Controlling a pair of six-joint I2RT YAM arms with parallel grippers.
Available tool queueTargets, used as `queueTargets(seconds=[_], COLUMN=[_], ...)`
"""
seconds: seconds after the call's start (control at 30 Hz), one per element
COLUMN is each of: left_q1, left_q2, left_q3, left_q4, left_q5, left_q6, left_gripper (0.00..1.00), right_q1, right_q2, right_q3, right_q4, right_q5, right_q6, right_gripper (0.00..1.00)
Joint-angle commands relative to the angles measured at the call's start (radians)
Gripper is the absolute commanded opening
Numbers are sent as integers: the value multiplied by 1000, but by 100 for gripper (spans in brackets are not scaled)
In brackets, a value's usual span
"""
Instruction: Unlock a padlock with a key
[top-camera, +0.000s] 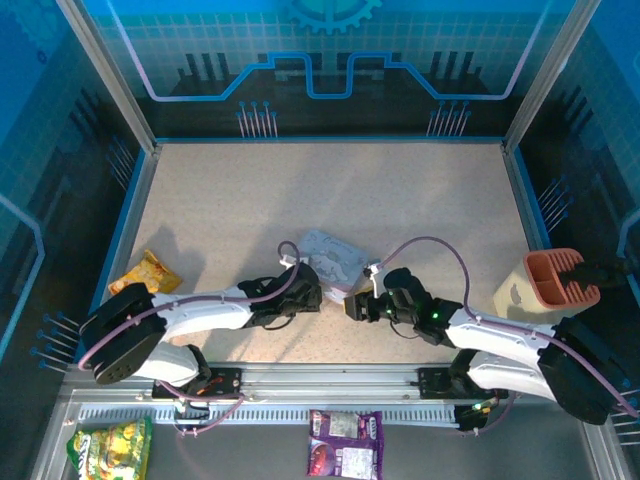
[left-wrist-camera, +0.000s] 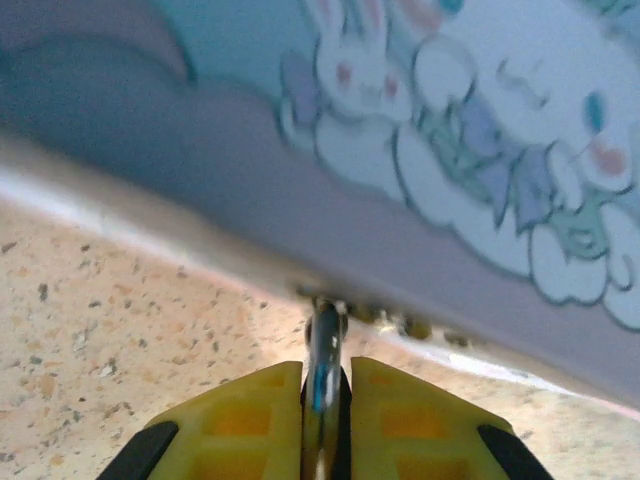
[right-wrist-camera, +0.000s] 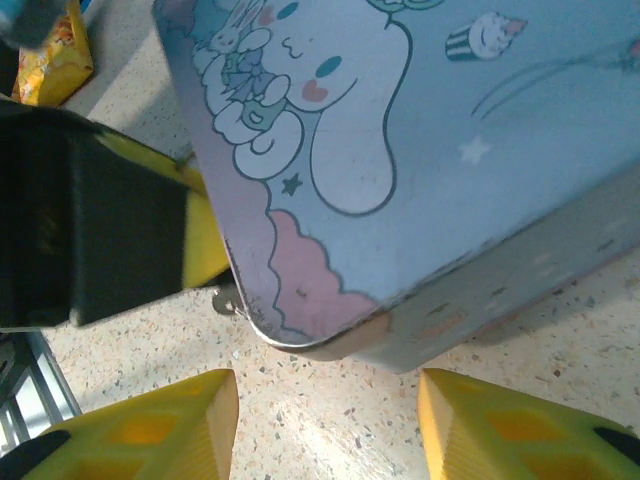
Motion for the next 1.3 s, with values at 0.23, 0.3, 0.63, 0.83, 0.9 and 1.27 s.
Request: queueTargets(seconds=[0.23,0.3,0.63,0.83,0.9,1.27], left_q1=[-36,-36,11,158,218,426], left_q2=[51,19,-360,-616,-661,-559], left_q3=[45,34,-99,-156,-155,-102], left_q4=[-105,-103,-72,-124,-143,-148], left_q5=[-85,-94,-175,-144,-124,69], left_q6=[59,61,147,224,239,263], left_gripper=[29,39,68,78,80,80], right_q1=[-37,-39,36,168,199,240], right_q2=[5,-15,-138,-133,-104,238], right_q3=[36,38,25,56,64,203], right_q4=[-16,-37,-109,-138,-115,-14], right_q5=[-2,6,123,242,259,147], right_q6=[32,33,71,108,124,187], right_gripper=[50,50,49,50,50,55])
